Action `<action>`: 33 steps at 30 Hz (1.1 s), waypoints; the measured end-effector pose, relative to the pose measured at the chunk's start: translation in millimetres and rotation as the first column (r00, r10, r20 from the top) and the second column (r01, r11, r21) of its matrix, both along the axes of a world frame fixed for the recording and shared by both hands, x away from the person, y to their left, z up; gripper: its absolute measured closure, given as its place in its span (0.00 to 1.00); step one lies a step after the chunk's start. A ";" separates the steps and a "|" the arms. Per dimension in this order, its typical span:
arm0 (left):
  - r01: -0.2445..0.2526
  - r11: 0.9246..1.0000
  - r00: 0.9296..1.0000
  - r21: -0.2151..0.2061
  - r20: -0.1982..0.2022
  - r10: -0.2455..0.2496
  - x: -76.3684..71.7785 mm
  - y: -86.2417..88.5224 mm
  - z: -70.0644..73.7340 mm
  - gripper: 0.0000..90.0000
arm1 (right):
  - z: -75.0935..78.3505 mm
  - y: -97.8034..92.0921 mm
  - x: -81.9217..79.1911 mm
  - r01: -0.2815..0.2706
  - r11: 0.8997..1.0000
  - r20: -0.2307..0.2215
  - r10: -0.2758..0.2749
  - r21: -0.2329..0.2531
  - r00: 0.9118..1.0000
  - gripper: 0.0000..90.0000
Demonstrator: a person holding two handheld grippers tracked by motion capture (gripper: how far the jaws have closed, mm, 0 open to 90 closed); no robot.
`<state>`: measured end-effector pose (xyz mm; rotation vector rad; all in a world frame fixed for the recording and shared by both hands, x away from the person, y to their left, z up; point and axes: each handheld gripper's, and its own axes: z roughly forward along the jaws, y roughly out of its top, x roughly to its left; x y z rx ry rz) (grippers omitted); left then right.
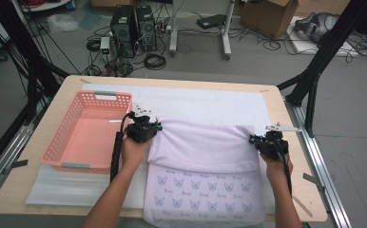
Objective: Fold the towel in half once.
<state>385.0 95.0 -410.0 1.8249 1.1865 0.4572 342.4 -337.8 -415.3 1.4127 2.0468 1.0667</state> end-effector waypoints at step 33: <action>0.041 0.999 0.996 -0.014 -0.076 -0.042 20.1 -8.3 -9.1 0.67 | -0.4 15.9 53.2 -0.033 0.999 -0.082 0.034 0.014 0.996 0.76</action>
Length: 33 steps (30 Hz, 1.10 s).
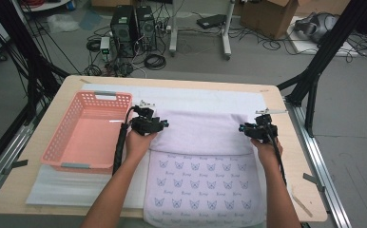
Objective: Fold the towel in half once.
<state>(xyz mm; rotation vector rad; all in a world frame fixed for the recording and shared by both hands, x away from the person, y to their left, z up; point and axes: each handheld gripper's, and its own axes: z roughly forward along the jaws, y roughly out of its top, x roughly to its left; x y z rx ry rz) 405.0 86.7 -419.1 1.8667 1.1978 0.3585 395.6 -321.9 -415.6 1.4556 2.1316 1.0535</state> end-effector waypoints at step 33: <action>0.072 0.997 0.996 0.006 0.046 -0.073 -107.4 26.3 -24.9 0.60 | -14.3 -38.5 -130.6 -0.009 0.993 0.118 -0.005 0.115 0.993 0.78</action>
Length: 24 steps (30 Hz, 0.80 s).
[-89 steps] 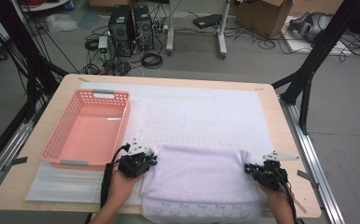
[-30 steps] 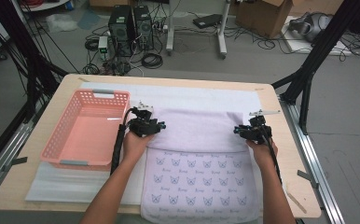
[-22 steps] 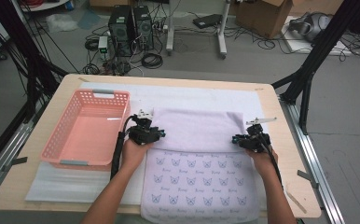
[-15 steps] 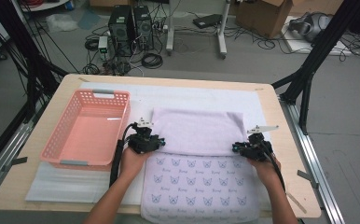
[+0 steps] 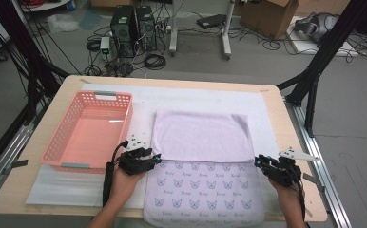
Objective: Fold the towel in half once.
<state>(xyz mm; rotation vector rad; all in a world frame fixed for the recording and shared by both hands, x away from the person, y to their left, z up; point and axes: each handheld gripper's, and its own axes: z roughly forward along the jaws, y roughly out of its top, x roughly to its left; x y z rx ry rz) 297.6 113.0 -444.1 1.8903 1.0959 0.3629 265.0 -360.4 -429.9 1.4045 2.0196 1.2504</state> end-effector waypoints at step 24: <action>-0.070 0.996 0.997 0.063 -0.008 0.071 -1.1 -0.7 -7.6 0.95 | -17.7 32.6 7.0 -0.001 0.986 -0.075 -0.011 -0.164 0.997 0.94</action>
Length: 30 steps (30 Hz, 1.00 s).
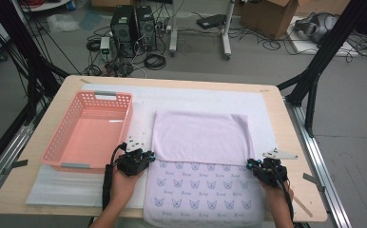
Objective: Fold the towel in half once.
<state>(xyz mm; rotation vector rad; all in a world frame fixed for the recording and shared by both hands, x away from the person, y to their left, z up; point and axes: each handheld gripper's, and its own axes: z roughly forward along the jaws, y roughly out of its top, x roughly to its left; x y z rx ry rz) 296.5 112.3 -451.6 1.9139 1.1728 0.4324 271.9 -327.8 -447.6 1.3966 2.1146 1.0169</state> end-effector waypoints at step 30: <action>0.031 0.995 0.999 -0.091 0.023 -0.029 2.0 9.5 5.3 0.76 | 2.6 -4.3 -2.1 -0.017 1.000 0.022 0.016 0.025 1.000 0.96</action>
